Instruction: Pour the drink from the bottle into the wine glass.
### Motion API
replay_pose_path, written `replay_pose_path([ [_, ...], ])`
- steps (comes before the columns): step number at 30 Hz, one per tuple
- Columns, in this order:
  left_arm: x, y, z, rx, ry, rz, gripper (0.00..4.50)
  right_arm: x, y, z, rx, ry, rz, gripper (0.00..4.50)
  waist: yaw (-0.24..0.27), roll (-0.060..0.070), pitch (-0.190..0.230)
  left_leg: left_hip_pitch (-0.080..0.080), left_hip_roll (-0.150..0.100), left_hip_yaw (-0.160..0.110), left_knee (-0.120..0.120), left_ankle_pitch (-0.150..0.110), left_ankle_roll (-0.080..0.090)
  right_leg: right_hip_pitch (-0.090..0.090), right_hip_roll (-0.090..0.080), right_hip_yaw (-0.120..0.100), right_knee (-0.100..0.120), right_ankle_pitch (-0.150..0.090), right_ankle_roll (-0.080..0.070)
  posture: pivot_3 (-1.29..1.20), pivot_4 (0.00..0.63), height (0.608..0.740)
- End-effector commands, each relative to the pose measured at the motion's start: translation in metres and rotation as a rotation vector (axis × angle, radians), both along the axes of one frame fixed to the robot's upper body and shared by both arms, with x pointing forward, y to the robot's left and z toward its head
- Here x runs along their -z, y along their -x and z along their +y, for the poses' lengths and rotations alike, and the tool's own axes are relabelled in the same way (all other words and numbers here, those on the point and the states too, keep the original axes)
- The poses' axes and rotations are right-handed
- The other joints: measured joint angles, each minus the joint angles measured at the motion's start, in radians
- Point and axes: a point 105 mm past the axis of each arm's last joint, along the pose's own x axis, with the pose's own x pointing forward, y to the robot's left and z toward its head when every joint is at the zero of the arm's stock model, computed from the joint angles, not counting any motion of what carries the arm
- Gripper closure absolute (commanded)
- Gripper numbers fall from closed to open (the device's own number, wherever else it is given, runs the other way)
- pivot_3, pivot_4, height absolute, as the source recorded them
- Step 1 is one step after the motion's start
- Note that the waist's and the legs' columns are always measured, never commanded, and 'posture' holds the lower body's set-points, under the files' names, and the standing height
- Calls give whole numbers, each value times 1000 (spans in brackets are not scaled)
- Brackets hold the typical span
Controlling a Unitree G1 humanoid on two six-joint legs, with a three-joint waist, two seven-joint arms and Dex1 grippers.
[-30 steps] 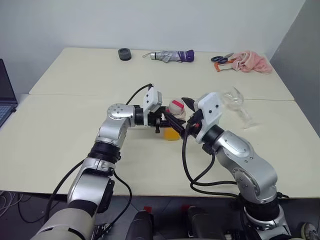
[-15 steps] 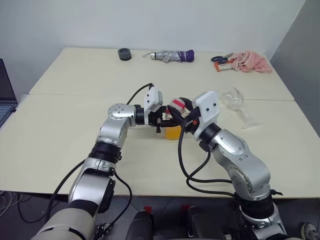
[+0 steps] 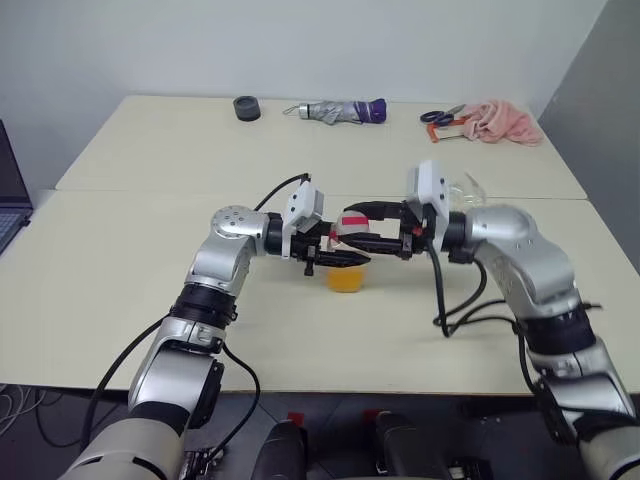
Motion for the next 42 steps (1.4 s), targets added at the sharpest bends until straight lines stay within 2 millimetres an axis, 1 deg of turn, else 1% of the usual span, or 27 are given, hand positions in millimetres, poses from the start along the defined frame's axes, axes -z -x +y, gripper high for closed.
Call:
replay_pose_path([
  [1,-25,1,-5,14,45,-79,2718,3,2,1,-67,-1,49,2275,0,0,0,0,0,0,0,0,0,0,0,0,0,0,0,0,150,740],
  [2,-26,1,-5,9,50,-76,2718,2,-1,-1,-44,-17,44,1902,1,0,0,-1,0,0,0,0,0,0,0,0,0,0,0,0,150,740],
  [3,-25,1,-4,-4,54,-74,2718,0,-1,-6,-5,-45,34,1646,1,0,0,-1,0,0,0,0,0,0,-1,0,0,0,0,0,150,740],
  [4,-24,0,-4,-17,60,-70,2719,-4,-1,-11,34,-71,18,1269,3,0,0,-1,0,0,0,0,0,0,-1,0,0,0,0,0,150,740],
  [6,-24,-2,-3,-45,69,-68,2719,-12,4,-21,102,-130,-5,581,7,0,0,-2,0,-1,0,0,0,-1,-5,0,0,0,0,0,150,740],
  [7,-24,-3,-3,-56,76,-68,2720,-13,12,-24,122,-151,-11,258,10,0,0,-2,0,-1,0,0,0,-1,-6,0,0,0,0,0,150,740],
  [8,-25,-4,-3,-63,80,-68,2720,-14,17,-26,134,-161,-13,204,12,0,0,-2,0,-1,1,0,0,-1,-7,0,0,0,0,0,150,740],
  [10,-25,-5,-3,-72,83,-77,2720,-12,25,-27,201,-200,-2,204,12,0,0,-3,-1,-1,1,0,0,-1,-7,0,0,0,0,0,150,740],
  [12,-27,-7,-4,-88,93,-80,2720,-1,37,-23,290,-213,0,204,13,0,0,-2,-1,-1,1,0,0,0,-7,0,0,0,0,0,150,740],
  [14,-27,-10,-5,-104,100,-77,2720,5,42,-16,386,-221,-13,204,12,0,0,-2,-1,-3,1,0,0,0,-6,-1,0,0,0,0,150,740],
  [16,-26,-13,-7,-112,98,-77,2720,7,37,-10,507,-210,-62,204,7,1,0,-2,-2,-2,1,0,0,0,-5,-1,1,0,0,0,150,740],
  [19,-25,-16,-9,-120,98,-77,2720,-4,27,-4,677,-268,-114,204,1,1,0,-1,-2,0,2,0,-1,0,-3,1,1,0,0,0,150,740],
  [21,-24,-17,-11,-119,97,-76,2720,-9,26,0,739,-311,-111,204,1,1,0,0,-1,0,2,1,-1,0,-1,1,2,0,0,0,150,740],
  [25,-22,-18,-12,-116,91,-81,2720,-10,32,11,737,-326,-95,204,3,1,0,-1,0,-1,1,1,-1,0,0,1,1,0,0,0,150,740],
  [29,-19,-21,-11,-123,73,-95,2720,-12,33,13,737,-328,-76,204,4,1,0,-2,-1,-1,1,1,-1,0,-2,1,0,0,0,0,150,740],
  [34,-18,-28,-9,-161,57,-133,2720,-13,24,14,758,-309,-58,204,3,1,0,-1,-1,-1,1,1,-1,0,-1,0,1,0,0,0,150,740],
  [38,-17,-29,-10,-164,60,-139,2720,-14,17,15,786,-302,-63,204,3,1,0,-1,-1,-1,1,1,-1,0,-1,0,1,0,0,0,150,740],
  [42,-18,-28,-10,-167,72,-132,2720,-10,11,17,809,-300,-58,204,2,1,0,-1,-1,-1,1,1,-1,-1,-1,0,0,0,0,0,150,740],
])
